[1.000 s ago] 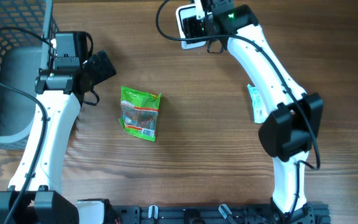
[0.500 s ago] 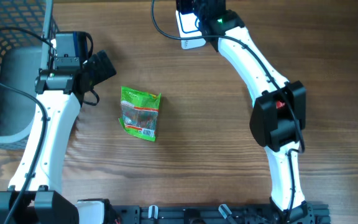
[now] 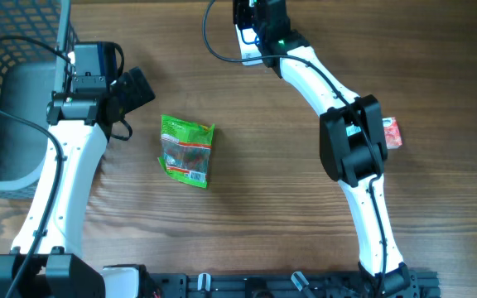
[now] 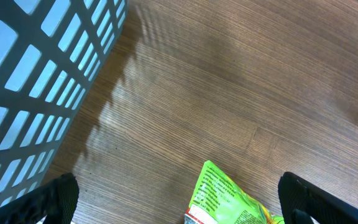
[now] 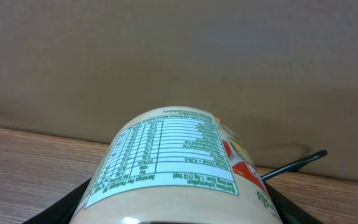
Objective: Scan the item barcode
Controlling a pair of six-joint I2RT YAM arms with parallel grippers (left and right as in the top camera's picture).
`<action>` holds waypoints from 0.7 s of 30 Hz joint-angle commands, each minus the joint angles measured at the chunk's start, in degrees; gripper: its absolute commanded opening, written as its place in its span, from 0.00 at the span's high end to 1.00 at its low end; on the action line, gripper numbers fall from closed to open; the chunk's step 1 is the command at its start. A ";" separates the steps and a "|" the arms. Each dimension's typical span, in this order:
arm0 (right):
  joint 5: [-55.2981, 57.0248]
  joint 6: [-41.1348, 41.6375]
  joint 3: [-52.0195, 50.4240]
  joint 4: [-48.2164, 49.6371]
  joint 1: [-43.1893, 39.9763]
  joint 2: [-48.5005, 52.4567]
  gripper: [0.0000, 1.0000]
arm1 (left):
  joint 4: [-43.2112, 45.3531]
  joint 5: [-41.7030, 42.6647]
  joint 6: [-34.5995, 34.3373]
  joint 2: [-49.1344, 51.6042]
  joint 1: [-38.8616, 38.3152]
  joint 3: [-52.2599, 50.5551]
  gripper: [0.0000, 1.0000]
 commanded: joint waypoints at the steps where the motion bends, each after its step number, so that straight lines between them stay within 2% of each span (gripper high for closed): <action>1: 0.81 1.09 0.92 1.01 -0.70 1.33 0.69 | 0.13 -0.52 -0.74 0.00 0.11 0.28 0.00; 4: 0.79 1.07 0.92 2.69 -0.94 1.27 0.72 | 0.15 -0.52 -0.74 0.00 0.11 0.28 0.00; 7: 0.37 0.66 0.94 3.67 -0.96 -3.50 0.73 | 0.13 -0.52 -0.74 0.00 0.11 0.28 0.00; 10: 0.33 0.70 0.94 -2.12 -0.98 -10.80 0.73 | 0.15 -0.52 -0.74 0.00 0.11 0.28 0.00; 15: 0.57 0.31 0.94 -30.12 -1.57 -24.96 0.81 | 0.15 -0.52 -0.74 0.00 0.11 0.28 0.00; 17: 0.57 -0.44 0.94 -46.49 -3.54 -31.43 0.83 | 0.13 -0.52 -0.74 0.00 0.11 0.28 0.00; 21: 0.55 -0.81 0.92 -65.33 -9.90 -34.80 0.85 | 0.15 -0.52 -0.74 0.00 0.11 0.28 0.00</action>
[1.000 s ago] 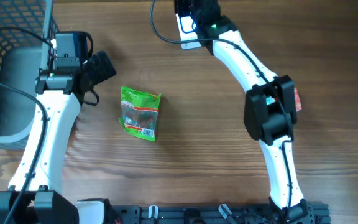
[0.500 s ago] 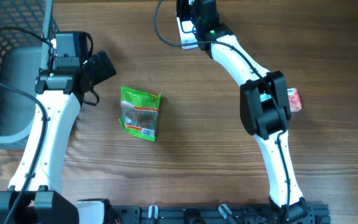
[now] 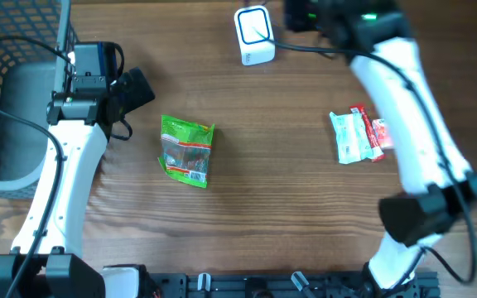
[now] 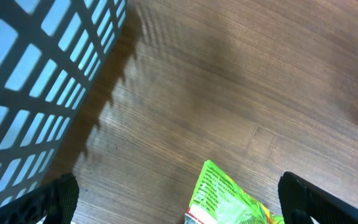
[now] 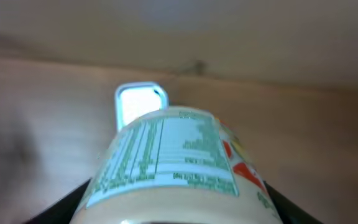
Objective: Scan the item barcode
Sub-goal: 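Carry the jar right and set it beside the red items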
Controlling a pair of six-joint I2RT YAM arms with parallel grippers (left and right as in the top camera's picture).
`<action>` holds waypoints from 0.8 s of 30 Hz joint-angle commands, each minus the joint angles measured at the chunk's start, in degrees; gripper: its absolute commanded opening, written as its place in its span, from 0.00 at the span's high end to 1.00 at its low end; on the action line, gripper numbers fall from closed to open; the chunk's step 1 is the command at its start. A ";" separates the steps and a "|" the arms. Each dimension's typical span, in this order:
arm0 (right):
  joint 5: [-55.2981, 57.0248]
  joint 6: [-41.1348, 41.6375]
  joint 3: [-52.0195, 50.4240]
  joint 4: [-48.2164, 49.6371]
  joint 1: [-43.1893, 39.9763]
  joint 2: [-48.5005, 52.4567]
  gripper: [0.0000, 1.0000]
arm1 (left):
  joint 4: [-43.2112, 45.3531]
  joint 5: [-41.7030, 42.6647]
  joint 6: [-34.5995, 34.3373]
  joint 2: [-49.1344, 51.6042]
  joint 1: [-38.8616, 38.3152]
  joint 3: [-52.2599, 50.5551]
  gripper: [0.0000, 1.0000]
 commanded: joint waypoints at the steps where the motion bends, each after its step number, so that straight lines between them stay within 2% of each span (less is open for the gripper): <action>1: 0.72 -0.85 0.07 -11.47 -7.17 -0.46 0.83 | 0.13 -0.52 -0.72 0.00 0.11 0.31 0.00; 4: 0.68 -0.81 -3.23 -20.02 -14.21 0.92 0.84 | 0.11 -0.52 -0.72 0.00 0.11 0.31 0.00; 8: 0.70 -0.68 -16.20 -19.23 -22.93 1.03 0.85 | 0.13 -0.52 -0.72 0.00 0.11 0.31 0.00; 12: 0.66 -0.68 -28.76 -12.15 -29.81 1.03 0.85 | 0.11 -0.52 -0.72 0.00 0.11 0.31 0.00; 14: -1.36 -0.68 -34.80 -5.35 -33.22 1.03 0.86 | 0.11 -0.52 -0.70 0.00 0.11 0.31 0.00; 18: -1.46 0.92 -42.60 3.76 -36.81 1.03 0.85 | 0.13 -0.52 -0.72 0.00 0.11 0.31 0.00; 20: -2.25 1.03 -44.65 5.57 -37.53 1.03 0.76 | 0.13 -0.52 -0.72 0.00 0.11 0.31 0.00; 22: -3.30 0.72 -44.74 5.31 -37.51 1.03 0.48 | 0.13 -0.52 -0.72 0.00 0.11 0.31 0.00; 24: -3.69 0.70 -44.30 4.39 -37.51 0.92 0.28 | 0.13 -0.52 -0.72 0.00 0.11 0.31 0.00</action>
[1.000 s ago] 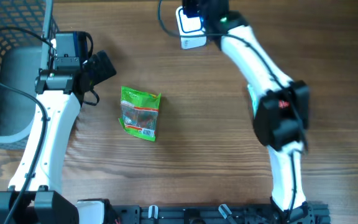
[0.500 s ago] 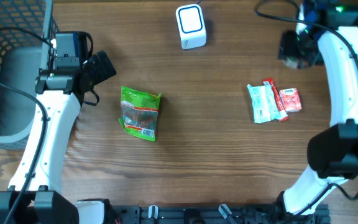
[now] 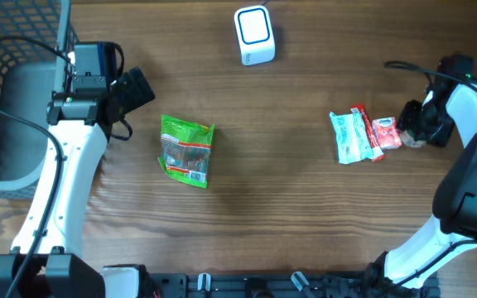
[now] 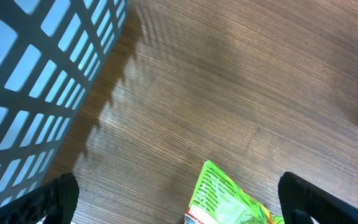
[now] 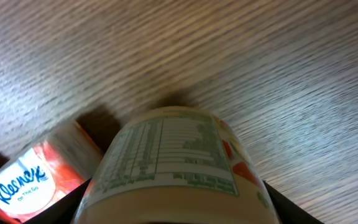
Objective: Scan the item barcode
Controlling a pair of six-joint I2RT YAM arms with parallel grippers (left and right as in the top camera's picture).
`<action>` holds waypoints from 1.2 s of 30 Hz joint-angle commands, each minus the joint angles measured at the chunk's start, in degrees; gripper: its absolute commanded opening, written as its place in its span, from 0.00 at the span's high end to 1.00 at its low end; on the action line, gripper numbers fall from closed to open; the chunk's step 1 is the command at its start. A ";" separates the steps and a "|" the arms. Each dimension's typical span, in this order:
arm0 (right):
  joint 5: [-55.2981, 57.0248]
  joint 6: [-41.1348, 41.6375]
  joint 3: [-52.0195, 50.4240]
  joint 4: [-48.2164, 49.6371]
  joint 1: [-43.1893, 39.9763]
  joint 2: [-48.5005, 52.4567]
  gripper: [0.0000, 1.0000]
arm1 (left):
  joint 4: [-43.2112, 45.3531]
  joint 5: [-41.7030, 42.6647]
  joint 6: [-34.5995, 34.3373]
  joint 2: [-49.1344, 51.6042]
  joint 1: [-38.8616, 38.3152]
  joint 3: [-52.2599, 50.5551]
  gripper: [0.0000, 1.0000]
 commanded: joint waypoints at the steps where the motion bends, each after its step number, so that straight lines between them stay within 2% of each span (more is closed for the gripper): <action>1: -2.14 0.66 1.46 -1.90 0.09 -0.31 0.22 | 0.15 -0.52 -0.74 0.00 0.11 0.31 0.00; 3: -2.12 0.68 6.45 -7.82 0.09 -0.33 0.09 | 0.15 -0.52 -0.74 0.00 0.11 0.31 0.00; 6: -2.62 0.68 15.15 -17.42 0.15 -0.35 0.04 | 0.15 -0.52 -0.74 0.00 0.11 0.31 0.00; 8: -9.27 0.13 23.26 -25.22 0.81 -0.48 0.04 | 0.13 -0.52 -0.74 0.00 0.11 0.31 0.00; 10: -22.18 -6.23 28.09 -29.03 2.60 -0.92 0.04 | 0.13 -0.52 -0.74 0.00 0.11 0.31 0.00; 12: -33.48 -11.58 28.57 -29.20 6.40 -2.19 0.06 | 0.13 -0.52 -0.74 0.00 0.11 0.31 0.00; 14: -36.28 -10.97 28.22 -28.09 12.26 -2.21 0.07 | 0.13 -0.52 -0.74 0.00 0.11 0.31 0.00; 16: -36.24 -8.55 26.80 -24.44 19.06 -2.14 0.07 | 0.15 -0.52 -0.72 0.00 0.11 0.31 0.00; 18: -36.22 -4.37 23.91 -17.86 26.43 -2.12 0.00 | 0.15 -0.52 -0.74 0.00 0.11 0.31 0.00; 19: -36.22 -3.26 22.53 -14.78 29.07 -2.12 0.00 | 0.15 -0.52 -0.74 0.00 0.11 0.31 0.00; 23: -35.98 1.25 12.48 4.44 43.52 -2.01 0.01 | 0.13 -0.52 -0.74 0.00 0.11 0.31 0.00; 26: -35.50 2.27 5.99 15.39 49.72 -1.90 0.01 | 0.15 -0.52 -0.74 0.00 0.11 0.31 0.00; 30: -28.76 2.21 -0.87 26.47 55.21 -1.68 0.01 | 1.46 -1.60 -0.44 -0.07 0.11 0.33 0.00; 35: -28.28 2.71 -1.88 28.35 55.67 -1.68 0.01 | 1.68 -1.75 -0.52 -0.22 0.15 0.33 0.00; 36: -28.76 3.37 -1.88 28.79 55.45 -1.68 0.01 | 2.29 1.57 -1.20 -0.22 0.15 0.33 0.00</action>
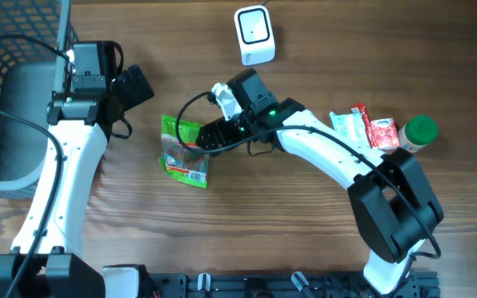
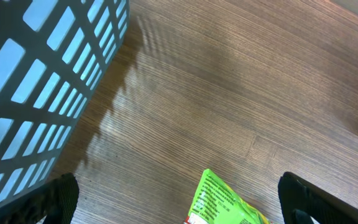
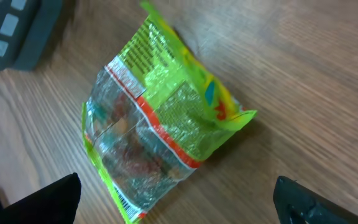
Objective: Scan the item barcode
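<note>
A green and clear snack bag lies flat on the wood table, left of centre. My right gripper hangs open over the bag's right edge. In the right wrist view the bag fills the middle, between the spread fingers, and the right gripper holds nothing. The white scanner stands at the back centre. A jar with a green lid stands upright at the far right. My left gripper is open near the basket, and the bag's corner shows between the jaws of the left gripper.
A dark wire basket fills the left rear corner, and its wall shows close by the left wrist. A white-green packet and a red tissue packet lie just left of the jar.
My right gripper was shut on the jar by the packets at the far right. Now the jar stands there alone, and the gripper is open over the green bag. The left arm barely moved.
My right gripper held the jar at the back by the scanner, label up. It then held it to the scanner's right, then down at the far right beside the packets. Now the jar stands there freed and the gripper is at the green bag.
</note>
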Controlling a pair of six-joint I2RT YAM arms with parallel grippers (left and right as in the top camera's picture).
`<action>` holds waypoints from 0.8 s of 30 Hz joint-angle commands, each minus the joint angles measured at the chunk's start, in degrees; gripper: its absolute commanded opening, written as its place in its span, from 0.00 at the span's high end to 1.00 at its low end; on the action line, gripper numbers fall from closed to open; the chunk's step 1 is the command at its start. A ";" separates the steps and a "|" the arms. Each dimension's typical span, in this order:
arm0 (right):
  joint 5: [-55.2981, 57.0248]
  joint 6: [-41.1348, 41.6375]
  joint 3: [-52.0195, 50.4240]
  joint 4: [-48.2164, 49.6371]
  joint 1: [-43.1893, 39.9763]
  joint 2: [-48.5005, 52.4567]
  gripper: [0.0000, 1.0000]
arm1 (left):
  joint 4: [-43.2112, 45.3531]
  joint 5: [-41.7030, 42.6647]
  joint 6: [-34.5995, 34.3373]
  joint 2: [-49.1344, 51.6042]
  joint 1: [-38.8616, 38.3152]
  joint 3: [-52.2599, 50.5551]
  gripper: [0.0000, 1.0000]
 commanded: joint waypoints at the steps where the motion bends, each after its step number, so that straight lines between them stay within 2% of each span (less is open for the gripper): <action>1: 0.57 1.79 -0.33 1.29 -0.57 -0.50 0.01 | -1.14 8.50 -1.14 -0.24 0.04 0.33 0.00; 3: 0.44 1.70 -0.33 1.20 -0.59 -0.50 0.06 | -4.50 14.67 -1.18 0.09 0.07 0.31 0.00; 5: 0.37 1.77 -0.33 0.61 -1.05 -0.50 0.12 | -9.44 14.99 -7.67 0.87 -0.26 -2.03 0.00; 6: 0.37 1.77 -0.33 0.59 -1.40 -0.50 0.15 | -9.53 14.95 -8.72 1.33 -0.37 -3.39 0.00; 7: 0.37 1.79 -0.33 0.57 -1.90 -0.50 0.20 | -9.07 14.67 -8.70 1.95 -0.46 -4.92 0.31; 8: 0.37 1.92 -0.33 0.57 -2.49 -0.50 0.34 | -8.52 13.70 -9.03 2.64 -0.48 -6.51 0.93; 10: -1.81 2.95 -0.33 0.55 -4.31 -0.50 0.57 | -6.84 8.44 -15.45 3.76 -0.57 -10.40 0.96; 11: -2.54 3.26 -0.33 0.44 -4.87 -0.50 0.62 | -4.35 7.61 -16.20 4.28 -0.85 -12.48 0.96; 16: -3.41 2.75 -0.33 -0.72 -7.04 -0.50 0.65 | 8.15 8.94 -16.11 9.53 -4.68 -18.86 0.96; 19: -3.43 2.71 -0.33 -2.01 -9.01 -0.50 0.74 | 12.90 12.44 -15.43 13.64 -10.29 -19.08 0.96; 21: -3.48 1.75 -0.33 -3.98 -10.75 -0.50 0.74 | 15.56 17.00 -10.84 14.84 -15.34 -19.06 0.96; 23: -3.50 0.26 -0.33 -6.99 -12.17 -0.50 0.72 | 15.74 15.74 -10.84 14.75 -19.17 -19.02 0.96; 24: -3.52 -1.57 -0.33 -8.83 -13.03 -0.50 0.60 | 16.13 14.80 -11.19 14.75 -20.70 -19.02 0.96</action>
